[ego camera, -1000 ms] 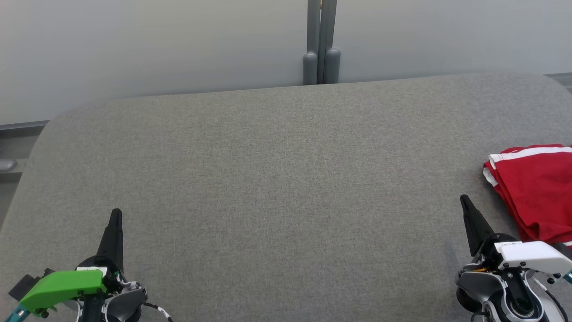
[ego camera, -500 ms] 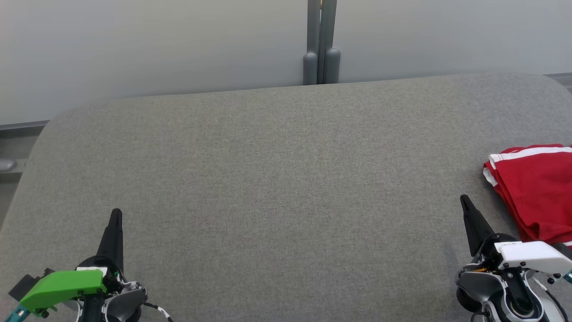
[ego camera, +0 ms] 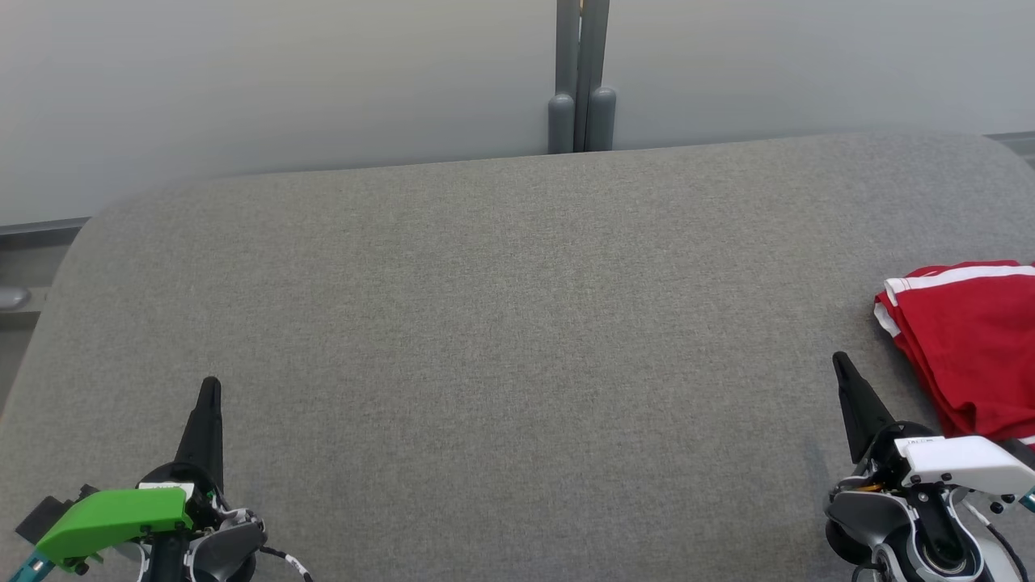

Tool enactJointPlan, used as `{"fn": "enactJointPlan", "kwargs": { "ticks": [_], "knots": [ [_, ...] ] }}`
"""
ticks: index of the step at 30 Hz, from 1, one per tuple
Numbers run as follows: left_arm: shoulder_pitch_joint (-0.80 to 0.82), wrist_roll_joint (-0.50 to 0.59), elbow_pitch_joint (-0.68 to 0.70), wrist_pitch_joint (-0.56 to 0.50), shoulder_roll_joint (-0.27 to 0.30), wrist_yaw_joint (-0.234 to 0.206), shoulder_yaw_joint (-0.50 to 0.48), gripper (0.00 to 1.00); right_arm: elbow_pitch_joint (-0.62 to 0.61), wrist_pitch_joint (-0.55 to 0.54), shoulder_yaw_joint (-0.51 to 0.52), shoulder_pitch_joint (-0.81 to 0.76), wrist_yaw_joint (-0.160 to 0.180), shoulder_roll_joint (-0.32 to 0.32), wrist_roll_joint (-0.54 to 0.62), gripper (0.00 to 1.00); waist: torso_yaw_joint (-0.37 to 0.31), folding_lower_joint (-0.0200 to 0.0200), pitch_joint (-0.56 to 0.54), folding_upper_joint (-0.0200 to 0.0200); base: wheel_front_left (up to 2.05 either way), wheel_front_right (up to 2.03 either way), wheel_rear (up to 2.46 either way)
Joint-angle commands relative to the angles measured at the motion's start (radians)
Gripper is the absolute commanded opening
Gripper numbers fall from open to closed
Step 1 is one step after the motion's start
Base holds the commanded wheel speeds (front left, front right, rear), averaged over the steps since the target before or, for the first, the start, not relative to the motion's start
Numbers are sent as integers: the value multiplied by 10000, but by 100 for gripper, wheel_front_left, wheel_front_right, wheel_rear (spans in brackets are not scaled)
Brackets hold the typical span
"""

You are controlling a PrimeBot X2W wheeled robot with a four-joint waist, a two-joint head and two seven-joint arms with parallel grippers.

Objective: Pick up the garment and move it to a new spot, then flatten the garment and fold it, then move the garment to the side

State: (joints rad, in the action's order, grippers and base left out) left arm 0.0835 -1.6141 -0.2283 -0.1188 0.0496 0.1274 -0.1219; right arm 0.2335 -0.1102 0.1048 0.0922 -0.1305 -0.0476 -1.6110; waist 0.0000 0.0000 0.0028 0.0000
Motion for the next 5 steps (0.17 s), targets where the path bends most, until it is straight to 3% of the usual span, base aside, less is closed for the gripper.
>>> {"fn": "enactJointPlan", "kwargs": {
  "ticks": [1, 5],
  "knots": [
    [140, 10, 34, -25, -1, 62, -15, 0, -32, -35, -13, 87, -4, -51, -79, 0, 0, 0, 0, 0, 0, 0, 0],
    [140, 10, 34, -25, -1, 62, -15, 0, -32, -35, -14, 87, -4, -51, -79, 0, 0, 0, 0, 0, 0, 0, 0]
  ]
}}
